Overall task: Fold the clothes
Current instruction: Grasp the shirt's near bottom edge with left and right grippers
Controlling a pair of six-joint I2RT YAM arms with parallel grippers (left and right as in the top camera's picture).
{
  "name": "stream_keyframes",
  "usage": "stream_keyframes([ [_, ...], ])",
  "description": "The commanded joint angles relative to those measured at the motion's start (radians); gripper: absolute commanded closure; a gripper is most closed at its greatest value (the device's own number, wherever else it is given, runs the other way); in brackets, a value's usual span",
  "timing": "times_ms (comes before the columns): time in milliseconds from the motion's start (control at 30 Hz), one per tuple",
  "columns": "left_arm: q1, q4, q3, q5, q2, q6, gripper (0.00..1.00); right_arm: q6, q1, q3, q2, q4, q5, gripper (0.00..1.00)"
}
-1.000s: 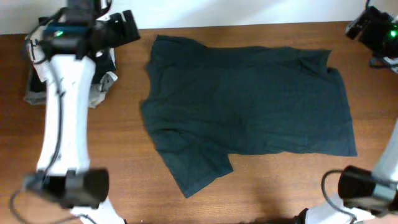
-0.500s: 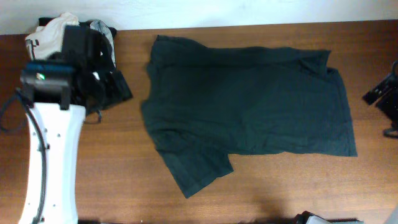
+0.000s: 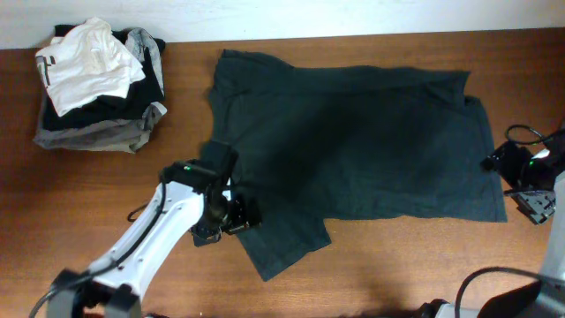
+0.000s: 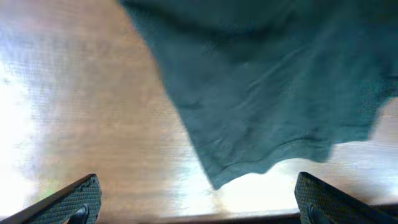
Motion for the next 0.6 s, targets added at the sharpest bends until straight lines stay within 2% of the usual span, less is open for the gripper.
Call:
stream_keyframes([
  [0, -0.04, -0.047, -0.006, -0.027, 0.079, 0.019, 0.01, 0.01, -0.005, -0.005, 0.035, 0.019, -0.011, 0.01],
  [100, -0.048, -0.034, -0.006, -0.132, 0.148, 0.025, 0.01, 0.01, -0.005, -0.008, 0.052, 0.027, -0.019, 0.01],
  [267, -0.096, -0.04, -0.006, -0.053, 0.19, 0.064, 0.01, 0.009, -0.005, -0.01, 0.052, 0.03, -0.03, 0.01],
  [367, -0.159, 0.024, -0.006, -0.059, 0.193, 0.07, 0.01, 0.009, -0.005, -0.01, 0.052, 0.035, -0.03, 0.01],
  [567, -0.163, 0.072, -0.07, -0.055, 0.193, 0.086, 0.01, 0.008, -0.005, -0.01, 0.052, 0.018, -0.033, 0.01],
])
